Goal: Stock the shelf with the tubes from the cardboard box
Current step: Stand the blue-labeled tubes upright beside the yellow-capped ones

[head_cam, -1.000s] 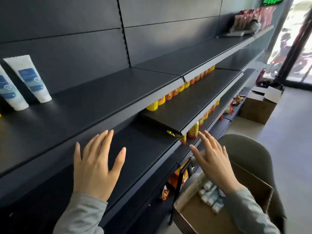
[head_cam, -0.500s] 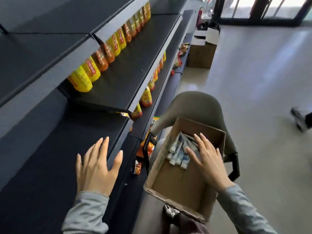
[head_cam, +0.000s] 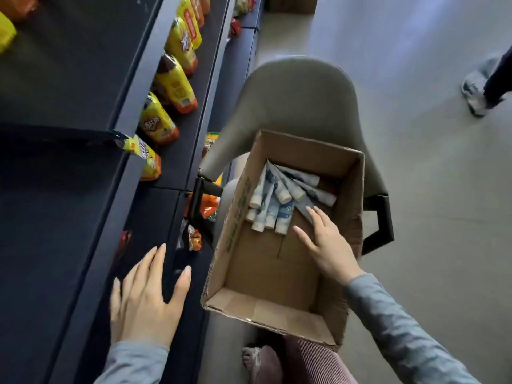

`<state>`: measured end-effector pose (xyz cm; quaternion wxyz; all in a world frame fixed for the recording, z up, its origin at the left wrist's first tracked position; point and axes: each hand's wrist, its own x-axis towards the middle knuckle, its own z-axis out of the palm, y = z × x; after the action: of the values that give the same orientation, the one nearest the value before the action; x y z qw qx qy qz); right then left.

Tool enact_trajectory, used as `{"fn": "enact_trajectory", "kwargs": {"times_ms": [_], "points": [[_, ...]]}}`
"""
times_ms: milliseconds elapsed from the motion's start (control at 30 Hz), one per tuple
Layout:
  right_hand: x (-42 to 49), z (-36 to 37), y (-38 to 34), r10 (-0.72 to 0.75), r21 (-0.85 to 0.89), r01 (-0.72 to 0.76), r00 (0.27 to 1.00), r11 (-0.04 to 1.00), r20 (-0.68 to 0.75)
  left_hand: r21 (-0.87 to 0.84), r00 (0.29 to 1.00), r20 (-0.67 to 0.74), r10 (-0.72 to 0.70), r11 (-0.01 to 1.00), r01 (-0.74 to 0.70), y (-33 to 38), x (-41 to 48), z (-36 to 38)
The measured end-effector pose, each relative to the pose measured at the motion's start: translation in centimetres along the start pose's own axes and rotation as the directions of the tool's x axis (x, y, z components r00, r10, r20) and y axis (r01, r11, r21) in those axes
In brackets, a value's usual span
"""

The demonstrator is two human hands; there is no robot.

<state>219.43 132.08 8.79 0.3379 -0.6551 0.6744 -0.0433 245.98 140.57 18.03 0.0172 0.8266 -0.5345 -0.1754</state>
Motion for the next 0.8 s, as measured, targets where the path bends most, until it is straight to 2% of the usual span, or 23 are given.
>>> {"fn": "enact_trajectory", "kwargs": {"times_ms": [267, 433, 567, 667, 800], "points": [[7.2, 6.3, 0.8, 0.072, 0.106, -0.082, 0.993, 0.991, 0.091, -0.064, 0.993, 0.090, 0.073, 0.996, -0.067, 2.1, 5.1, 5.3], [13.1, 7.9, 1.4, 0.146, 0.169, -0.160, 0.985, 0.973, 0.090, -0.160, 0.995, 0.092, 0.034, 0.987, -0.019, 2.5, 7.3, 7.1], [16.0, 9.7, 1.0, 0.210, 0.291, -0.229, 0.973, 0.929, 0.095, -0.162, 0.993, 0.112, 0.020, 0.987, -0.002, 2.3, 8.1, 8.1], [17.0, 11.8, -0.1, 0.282, 0.431, -0.324, 0.946, 0.842, 0.161, -0.175, 0.989, 0.132, 0.058, 0.984, -0.035, 2.6, 8.0, 8.7], [18.2, 14.1, -1.4, 0.422, 0.678, -0.453, 0.878, 0.579, 0.226, -0.179, 0.980, 0.148, 0.134, 0.978, -0.107, 3.4, 7.5, 9.5]]}}
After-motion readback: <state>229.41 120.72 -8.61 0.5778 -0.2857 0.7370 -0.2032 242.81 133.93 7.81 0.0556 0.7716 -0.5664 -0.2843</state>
